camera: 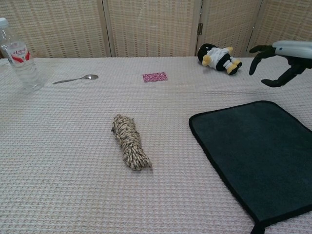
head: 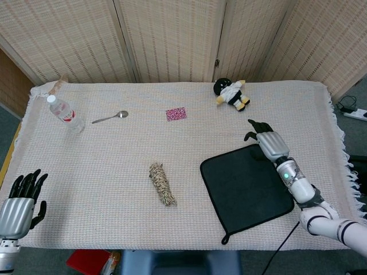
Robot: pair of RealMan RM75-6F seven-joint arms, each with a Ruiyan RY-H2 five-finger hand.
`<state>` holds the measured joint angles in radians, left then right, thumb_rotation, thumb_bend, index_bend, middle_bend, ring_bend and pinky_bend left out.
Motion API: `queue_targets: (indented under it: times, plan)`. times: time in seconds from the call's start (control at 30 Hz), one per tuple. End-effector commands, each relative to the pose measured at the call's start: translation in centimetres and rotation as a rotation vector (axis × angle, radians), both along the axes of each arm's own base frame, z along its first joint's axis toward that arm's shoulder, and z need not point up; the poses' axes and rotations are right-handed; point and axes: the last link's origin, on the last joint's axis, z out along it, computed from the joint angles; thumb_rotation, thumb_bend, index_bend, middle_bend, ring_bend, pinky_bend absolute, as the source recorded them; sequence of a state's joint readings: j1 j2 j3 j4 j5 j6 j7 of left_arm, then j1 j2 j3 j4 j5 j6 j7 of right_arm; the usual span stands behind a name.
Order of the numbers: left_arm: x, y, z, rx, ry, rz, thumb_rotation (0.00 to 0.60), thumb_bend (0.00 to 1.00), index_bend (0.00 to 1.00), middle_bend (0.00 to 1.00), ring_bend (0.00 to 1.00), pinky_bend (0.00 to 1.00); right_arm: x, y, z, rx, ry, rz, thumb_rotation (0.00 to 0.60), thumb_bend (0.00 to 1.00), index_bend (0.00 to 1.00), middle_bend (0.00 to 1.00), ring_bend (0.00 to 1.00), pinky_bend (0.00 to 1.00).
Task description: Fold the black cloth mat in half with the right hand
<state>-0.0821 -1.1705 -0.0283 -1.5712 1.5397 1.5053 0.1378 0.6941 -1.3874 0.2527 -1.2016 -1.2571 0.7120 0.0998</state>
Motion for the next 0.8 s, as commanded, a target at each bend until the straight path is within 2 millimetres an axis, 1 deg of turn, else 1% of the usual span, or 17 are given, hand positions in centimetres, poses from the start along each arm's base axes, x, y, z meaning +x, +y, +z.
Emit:
queue_targets:
  times: [0.03, 0.2, 0.37, 0.53, 0.8]
  plan:
    - [-0.1, 0.1, 0.3, 0.007, -0.003, 0.005, 0.600, 0.66, 0.00, 0.00, 0.00, 0.00, 1.0, -2.0, -2.8, 0.043, 0.018, -0.033, 0.600, 0.50, 0.38, 0.00, 0.00, 0.00]
    - [-0.4, 0.3, 0.8, 0.024, -0.009, 0.015, 0.600, 0.66, 0.00, 0.00, 0.00, 0.00, 1.9, -3.2, -5.4, 0.087, 0.054, -0.038, 0.600, 0.50, 0.39, 0.00, 0.00, 0.00]
    - [-0.5, 0.3, 1.1, 0.033, -0.014, 0.017, 0.600, 0.66, 0.00, 0.00, 0.00, 0.00, 2.0, -3.7, -6.9, 0.109, 0.078, -0.045, 0.600, 0.50, 0.39, 0.00, 0.00, 0.00]
    - [-0.6, 0.4, 1.2, 0.033, -0.016, 0.021, 0.600, 0.66, 0.00, 0.00, 0.00, 0.00, 1.7, -3.9, -7.6, 0.119, 0.109, -0.052, 0.600, 0.50, 0.40, 0.00, 0.00, 0.00]
    - [-0.7, 0.5, 1.2, 0.029, -0.016, 0.026, 0.600, 0.66, 0.00, 0.00, 0.00, 0.00, 0.6, -3.7, -7.9, 0.135, 0.146, -0.067, 0.600, 0.50, 0.40, 0.00, 0.00, 0.00]
